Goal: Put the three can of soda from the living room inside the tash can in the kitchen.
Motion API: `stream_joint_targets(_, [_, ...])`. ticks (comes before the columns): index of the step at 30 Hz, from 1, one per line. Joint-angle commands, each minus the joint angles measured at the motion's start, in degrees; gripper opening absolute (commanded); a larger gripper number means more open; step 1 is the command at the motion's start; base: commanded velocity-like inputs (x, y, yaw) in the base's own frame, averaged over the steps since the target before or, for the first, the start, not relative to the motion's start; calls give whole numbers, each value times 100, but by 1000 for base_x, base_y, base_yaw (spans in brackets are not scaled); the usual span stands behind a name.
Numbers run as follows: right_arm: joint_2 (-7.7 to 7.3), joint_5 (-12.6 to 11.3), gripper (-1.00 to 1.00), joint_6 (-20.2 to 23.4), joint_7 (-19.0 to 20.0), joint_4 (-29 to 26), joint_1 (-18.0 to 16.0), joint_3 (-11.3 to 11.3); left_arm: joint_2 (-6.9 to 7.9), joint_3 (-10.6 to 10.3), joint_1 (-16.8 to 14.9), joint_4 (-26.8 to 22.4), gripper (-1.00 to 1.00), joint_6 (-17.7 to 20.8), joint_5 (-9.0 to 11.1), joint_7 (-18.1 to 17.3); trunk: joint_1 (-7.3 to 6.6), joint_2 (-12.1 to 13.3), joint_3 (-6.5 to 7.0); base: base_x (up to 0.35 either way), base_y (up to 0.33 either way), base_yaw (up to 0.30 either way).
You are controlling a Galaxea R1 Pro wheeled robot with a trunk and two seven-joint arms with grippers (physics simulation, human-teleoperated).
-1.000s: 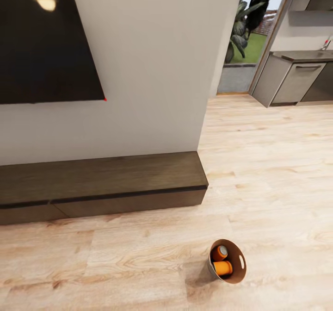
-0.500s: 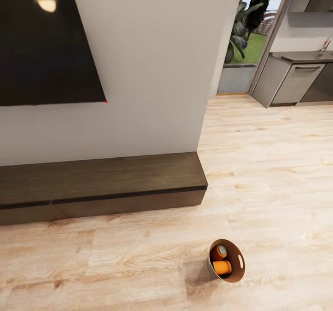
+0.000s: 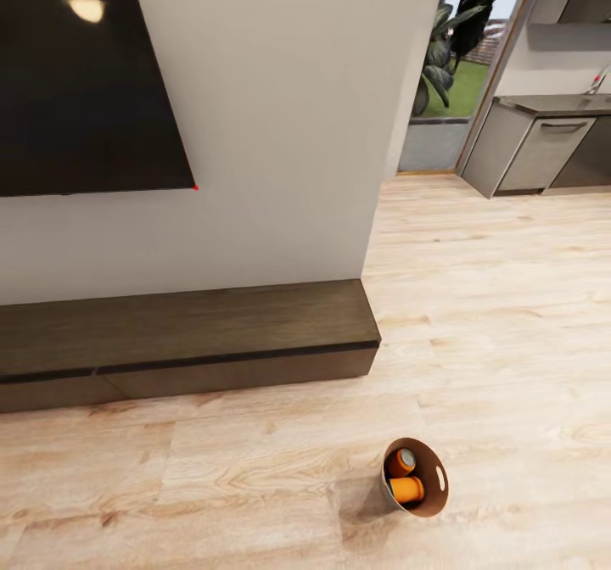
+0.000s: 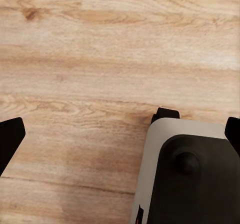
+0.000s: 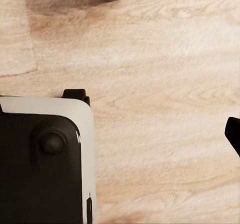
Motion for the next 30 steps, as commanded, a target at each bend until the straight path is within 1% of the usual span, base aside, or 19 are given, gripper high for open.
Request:
stream_joint_targets(1, [17, 0, 100, 2, 0, 0, 7, 0, 0, 0, 0, 0, 100, 0, -1, 0, 0, 0, 0, 0, 0, 0])
stream_joint_targets(8, [111, 5, 100, 10, 2, 2, 89, 6, -20, 0, 4, 37, 100, 16, -16, 0, 0, 0, 0, 0, 0, 0])
stream_joint_targets(9, [129, 5, 100, 10, 2, 2, 94, 7, -48, 0, 7, 46, 100, 21, -18, 0, 0, 0, 0, 0, 0, 0])
stream_joint_targets(10, [149, 5, 100, 15, 2, 3, 99, 6, -106, 0, 8, 53, 100, 28, -20, 0, 0, 0, 0, 0, 0, 0])
stream_joint_targets(17, [164, 5, 100, 19, 2, 3, 103, 6, -194, 0, 11, 60, 100, 34, -21, -1, 0, 0, 0, 0, 0, 0])
stream_joint_targets(30, [170, 4, 100, 20, 2, 3, 104, 7, -219, 0, 11, 61, 100, 35, -22, 0, 0, 0, 0, 0, 0, 0])
